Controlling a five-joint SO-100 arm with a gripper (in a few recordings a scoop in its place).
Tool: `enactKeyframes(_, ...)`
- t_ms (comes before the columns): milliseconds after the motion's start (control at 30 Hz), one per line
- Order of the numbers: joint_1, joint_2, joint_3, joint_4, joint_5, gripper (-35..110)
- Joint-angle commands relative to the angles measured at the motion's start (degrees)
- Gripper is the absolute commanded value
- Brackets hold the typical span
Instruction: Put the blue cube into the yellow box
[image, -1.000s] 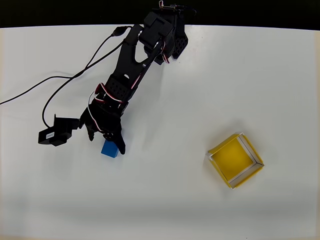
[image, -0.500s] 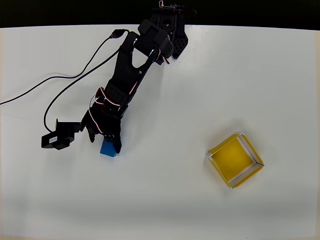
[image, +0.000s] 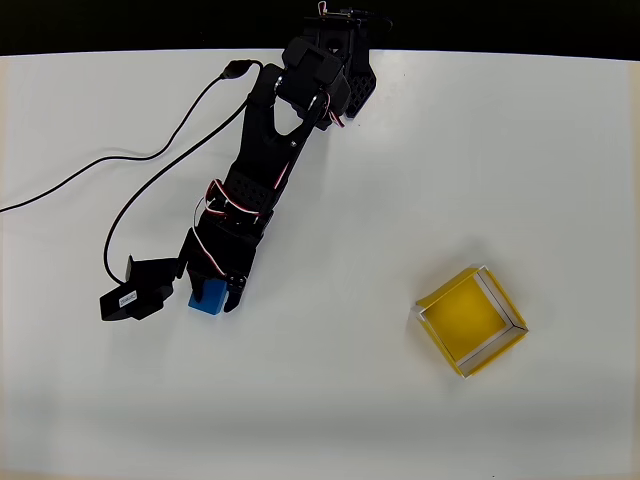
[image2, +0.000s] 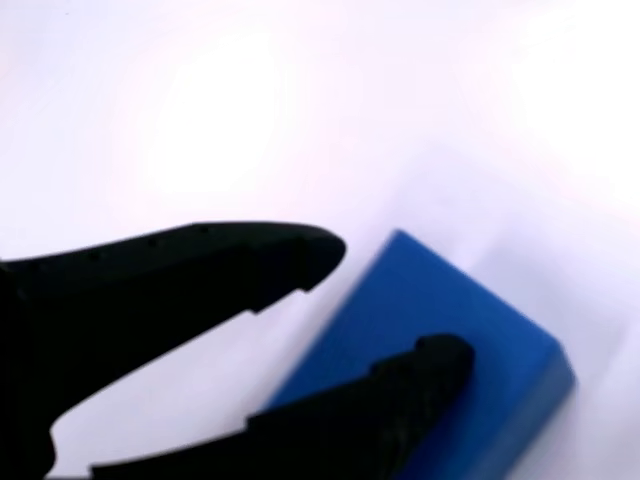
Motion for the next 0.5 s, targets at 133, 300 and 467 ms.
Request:
enactKeyframes(133,-5.3,16.0,5.2,-4.7,-2.5,19)
enactKeyframes(300,-3.5,16.7,7.0,-6.2,-2.5,32)
enactKeyframes(467,0.4,17.6,6.6,-5.6,-6.5,44)
